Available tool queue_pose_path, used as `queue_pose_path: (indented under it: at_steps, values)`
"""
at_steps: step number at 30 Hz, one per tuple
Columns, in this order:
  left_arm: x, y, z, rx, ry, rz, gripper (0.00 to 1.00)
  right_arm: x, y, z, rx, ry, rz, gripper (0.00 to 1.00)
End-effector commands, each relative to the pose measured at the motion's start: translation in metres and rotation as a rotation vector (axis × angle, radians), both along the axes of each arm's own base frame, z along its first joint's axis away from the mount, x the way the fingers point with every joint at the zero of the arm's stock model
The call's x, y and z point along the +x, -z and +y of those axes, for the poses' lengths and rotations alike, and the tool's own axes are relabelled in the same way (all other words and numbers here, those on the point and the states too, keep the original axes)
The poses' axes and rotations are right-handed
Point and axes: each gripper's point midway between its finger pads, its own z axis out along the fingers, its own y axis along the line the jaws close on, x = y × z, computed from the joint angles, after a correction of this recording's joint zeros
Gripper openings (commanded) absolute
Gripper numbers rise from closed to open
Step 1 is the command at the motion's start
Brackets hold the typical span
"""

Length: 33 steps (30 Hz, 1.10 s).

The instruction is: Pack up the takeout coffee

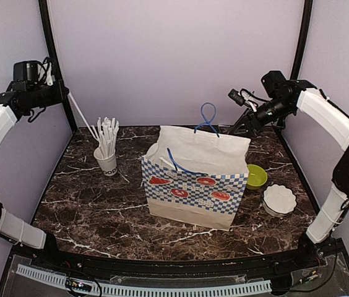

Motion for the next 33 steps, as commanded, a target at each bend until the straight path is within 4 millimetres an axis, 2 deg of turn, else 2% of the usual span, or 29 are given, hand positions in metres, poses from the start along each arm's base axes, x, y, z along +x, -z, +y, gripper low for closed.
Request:
queue_pose_path:
  at_steps: [1, 2, 5, 7, 9, 10, 11, 12, 13, 14, 15, 16, 17, 18, 19, 20, 21, 22, 23, 24, 25, 26, 27, 28, 29, 30, 31, 32, 33]
  values:
    - [-0.054, -0.097, -0.008, -0.008, 0.056, -0.225, 0.0, -0.001, -0.01, 0.004, 0.015, -0.013, -0.031, 0.69]
    - [-0.064, -0.114, -0.014, -0.025, 0.088, -0.274, 0.0, 0.0, -0.01, 0.004, 0.015, -0.013, -0.032, 0.69]
    - [-0.087, -0.153, -0.056, -0.185, 0.324, -0.385, 0.0, 0.0, -0.01, 0.003, 0.013, -0.011, -0.032, 0.69]
    - [-0.1, -0.169, -0.083, -0.267, 0.455, -0.424, 0.0, 0.0, -0.011, 0.003, 0.012, -0.009, -0.033, 0.69]
    - [-0.116, -0.177, -0.125, -0.326, 0.595, -0.437, 0.0, 0.0, -0.011, 0.003, 0.011, -0.008, -0.032, 0.69]
    - [-0.117, -0.176, -0.137, -0.349, 0.631, -0.427, 0.0, 0.0, -0.011, 0.003, 0.01, -0.007, -0.034, 0.69]
    - [-0.123, -0.174, -0.16, -0.376, 0.704, -0.425, 0.0, 0.0, -0.011, 0.002, 0.009, -0.005, -0.035, 0.69]
    - [-0.125, -0.172, -0.171, -0.41, 0.737, -0.409, 0.0, 0.0, -0.012, 0.002, 0.009, -0.004, -0.037, 0.69]
    - [-0.129, -0.167, -0.191, -0.437, 0.797, -0.404, 0.0, -0.001, -0.012, 0.002, 0.008, -0.004, -0.037, 0.69]
    - [-0.131, -0.168, -0.201, -0.465, 0.825, -0.407, 0.0, 0.0, -0.012, 0.002, 0.007, -0.003, -0.04, 0.69]
    - [-0.133, -0.156, -0.222, -0.484, 0.871, -0.37, 0.0, 0.0, -0.012, 0.001, 0.006, -0.001, -0.041, 0.7]
    - [-0.134, -0.155, -0.231, -0.492, 0.887, -0.376, 0.0, -0.001, -0.012, 0.001, 0.005, 0.0, -0.04, 0.7]
    - [-0.137, -0.142, -0.251, -0.5, 0.922, -0.341, 0.0, -0.001, -0.013, 0.001, 0.005, 0.001, -0.041, 0.7]
    - [-0.142, -0.141, -0.263, -0.511, 0.937, -0.349, 0.0, -0.001, -0.013, 0.001, 0.005, 0.001, -0.041, 0.69]
    - [-0.137, -0.126, -0.275, -0.513, 0.941, -0.319, 0.0, -0.001, -0.013, 0.001, 0.006, 0.001, -0.042, 0.69]
    - [-0.143, -0.127, -0.286, -0.535, 0.957, -0.331, 0.0, -0.001, -0.013, 0.001, 0.006, 0.0, -0.042, 0.69]
    - [-0.137, -0.109, -0.297, -0.543, 0.956, -0.291, 0.0, -0.001, -0.013, 0.001, 0.006, -0.001, -0.041, 0.69]
    - [-0.142, -0.107, -0.309, -0.576, 0.973, -0.291, 0.0, -0.001, -0.013, 0.001, 0.006, 0.0, -0.042, 0.69]
    - [-0.137, -0.087, -0.322, -0.584, 0.974, -0.247, 0.0, -0.001, -0.015, 0.001, 0.007, 0.001, -0.045, 0.69]
    - [-0.143, -0.083, -0.334, -0.611, 0.991, -0.239, 0.0, -0.001, -0.016, 0.001, 0.007, 0.0, -0.048, 0.69]
    - [-0.137, -0.06, -0.346, -0.61, 0.981, -0.187, 0.0, -0.001, -0.019, 0.0, 0.008, 0.001, -0.054, 0.69]
    - [-0.144, -0.052, -0.358, -0.611, 1.005, -0.166, 0.01, -0.002, -0.024, 0.0, 0.012, -0.003, -0.066, 0.69]
    - [-0.144, -0.036, -0.368, -0.6, 1.03, -0.126, 0.17, -0.006, -0.033, 0.001, 0.024, -0.015, -0.082, 0.69]
    - [-0.146, -0.027, -0.373, -0.588, 1.042, -0.091, 0.26, -0.011, -0.043, 0.001, 0.042, -0.027, -0.1, 0.7]
    - [-0.144, -0.028, -0.375, -0.56, 1.044, -0.099, 0.42, -0.016, -0.055, 0.001, 0.066, -0.037, -0.123, 0.7]
    - [-0.145, -0.022, -0.372, -0.523, 1.029, -0.068, 0.51, -0.021, -0.065, -0.001, 0.084, -0.039, -0.145, 0.71]
    - [-0.141, -0.035, -0.366, -0.466, 1.006, -0.135, 0.56, -0.026, -0.076, -0.001, 0.107, -0.045, -0.169, 0.72]
    - [-0.145, -0.047, -0.356, -0.431, 0.984, -0.156, 0.64, -0.033, -0.086, 0.0, 0.134, -0.062, -0.184, 0.72]
    - [-0.137, -0.052, -0.346, -0.362, 0.925, -0.213, 0.69, -0.041, -0.094, 0.001, 0.16, -0.085, -0.191, 0.73]
